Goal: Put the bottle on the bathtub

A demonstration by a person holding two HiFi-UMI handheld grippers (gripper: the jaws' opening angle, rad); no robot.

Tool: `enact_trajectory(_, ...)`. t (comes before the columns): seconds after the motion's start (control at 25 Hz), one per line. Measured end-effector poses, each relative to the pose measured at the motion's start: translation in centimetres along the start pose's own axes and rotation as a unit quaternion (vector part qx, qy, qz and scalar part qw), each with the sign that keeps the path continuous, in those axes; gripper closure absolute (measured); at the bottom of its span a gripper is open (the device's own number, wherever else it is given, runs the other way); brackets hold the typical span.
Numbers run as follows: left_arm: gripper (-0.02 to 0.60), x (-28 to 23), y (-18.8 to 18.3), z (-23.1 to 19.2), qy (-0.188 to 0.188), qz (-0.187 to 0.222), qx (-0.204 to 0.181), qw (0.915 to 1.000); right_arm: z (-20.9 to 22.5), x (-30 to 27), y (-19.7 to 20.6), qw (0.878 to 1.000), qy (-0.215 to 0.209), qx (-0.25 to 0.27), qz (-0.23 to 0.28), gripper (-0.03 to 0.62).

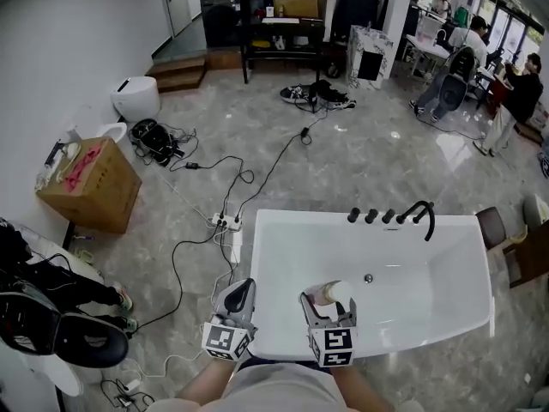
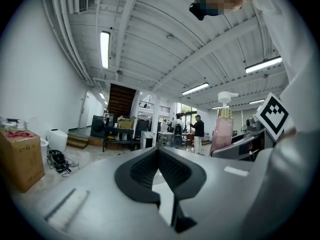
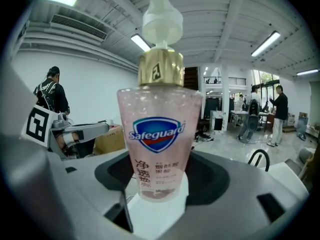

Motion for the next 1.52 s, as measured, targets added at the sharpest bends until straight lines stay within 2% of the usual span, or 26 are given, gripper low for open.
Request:
enact_trajectory(0.2,0.572,-0.7,1.6,-0.7,-0.031,-0.026,0.012,0.9991,1.2,-2.3,1.6,1.000,-0.015,-0.008,-0.021,0.286)
enact_trajectory(0.44,0.572,-1.8,4.1,-2.6,-0.032,-0.040,0.008,0.9986,0.7,-6.4,5.5,0.999,-0.024,-0.013,-0.044,0.286)
enact_trajectory(0.64,0.572,-4.1,9.0,-4.7,-0.023,-0.054,0.017,0.9981,0.0,-12.1,10.4,0.998,-0.027,-0.008,-0.057,0.286)
enact_trajectory(0.92,0.572,-4.6,17.3,-7.3,-0.040,-0.068,0.030,0.9965,-1.1,-18.2,17.6,0.997,-0.026,-0.002,-0.068,0.286)
enact_trajectory(1.16,0.572,-5.5,22.9,-10.0,-0.046,-0.081,0.021,0.9954,-1.0,-22.9,22.6,0.997,-0.013,-0.001,-0.080,0.286)
enact_trajectory(1.32,0.572,-5.9,25.2,-11.9,-0.057,-0.077,0.024,0.9951,-1.1,-26.5,24.4,0.997,-0.003,-0.004,-0.077,0.287)
enact_trajectory(1.52,0.572,-6.8,26.6,-12.6,-0.055,-0.077,0.024,0.9952,-1.1,-32.3,24.2,0.999,0.007,-0.001,-0.051,0.286)
Point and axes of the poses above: the fingertips, and each gripper's own axes: x backward along the fingers, z to its right, y out of its underside, the point moved 3 cm from there along x, backward along the fingers, and after that the axes turned 7 degrees about y, right-handed, at the moved point
